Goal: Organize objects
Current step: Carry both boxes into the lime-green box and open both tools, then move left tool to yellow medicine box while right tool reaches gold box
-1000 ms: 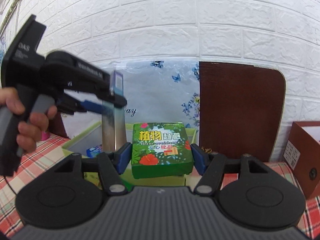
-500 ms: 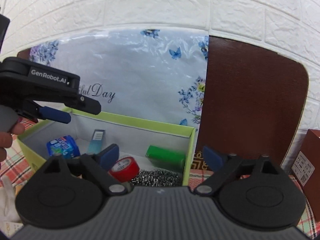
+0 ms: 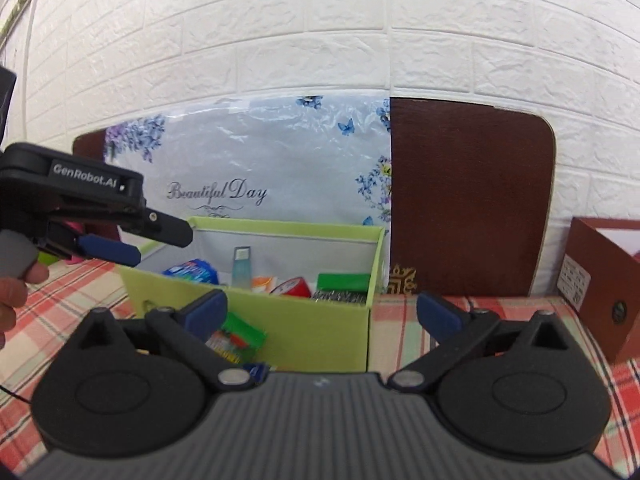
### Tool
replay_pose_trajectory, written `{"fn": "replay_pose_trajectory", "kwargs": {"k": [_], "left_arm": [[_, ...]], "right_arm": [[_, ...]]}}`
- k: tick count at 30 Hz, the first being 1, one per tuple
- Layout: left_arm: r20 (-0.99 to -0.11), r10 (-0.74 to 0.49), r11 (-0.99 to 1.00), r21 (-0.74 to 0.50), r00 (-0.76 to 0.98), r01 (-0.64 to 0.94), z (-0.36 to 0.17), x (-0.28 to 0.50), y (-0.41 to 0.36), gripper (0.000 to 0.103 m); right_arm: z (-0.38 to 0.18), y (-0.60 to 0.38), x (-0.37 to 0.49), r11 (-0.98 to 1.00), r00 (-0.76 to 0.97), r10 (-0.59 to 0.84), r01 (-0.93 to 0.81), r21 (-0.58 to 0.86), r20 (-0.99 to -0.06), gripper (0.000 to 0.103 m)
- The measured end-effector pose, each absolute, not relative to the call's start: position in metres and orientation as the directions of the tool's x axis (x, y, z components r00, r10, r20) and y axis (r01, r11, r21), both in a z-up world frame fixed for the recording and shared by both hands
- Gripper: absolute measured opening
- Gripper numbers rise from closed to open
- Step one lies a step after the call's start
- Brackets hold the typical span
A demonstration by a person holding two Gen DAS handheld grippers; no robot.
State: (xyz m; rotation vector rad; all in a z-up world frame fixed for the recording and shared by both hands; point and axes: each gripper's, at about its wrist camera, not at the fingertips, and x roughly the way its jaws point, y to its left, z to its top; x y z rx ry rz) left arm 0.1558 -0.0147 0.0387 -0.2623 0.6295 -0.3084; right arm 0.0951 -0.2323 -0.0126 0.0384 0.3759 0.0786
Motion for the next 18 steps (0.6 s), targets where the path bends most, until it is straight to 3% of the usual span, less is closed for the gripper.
{"fn": "replay_pose_trajectory", "kwargs": {"k": [11, 18], "left_arm": [[-0.597, -0.318, 0.941, -0.292, 0.736, 0.170, -0.002, 0.072, 0.000, 0.078], [-0.639, -0.288, 0.951, -0.278, 0.713, 0.135, -0.019, 0.037, 0.020, 0.078]], "right_arm": [[-0.047, -0.230, 0.013, 0.988, 0.885, 0.107, -0.042, 0.151, -0.453, 0.103], [-0.064, -0.208, -0.008, 0.983, 0.853, 0.172, -0.113, 0.146, -0.493, 0.103]]}}
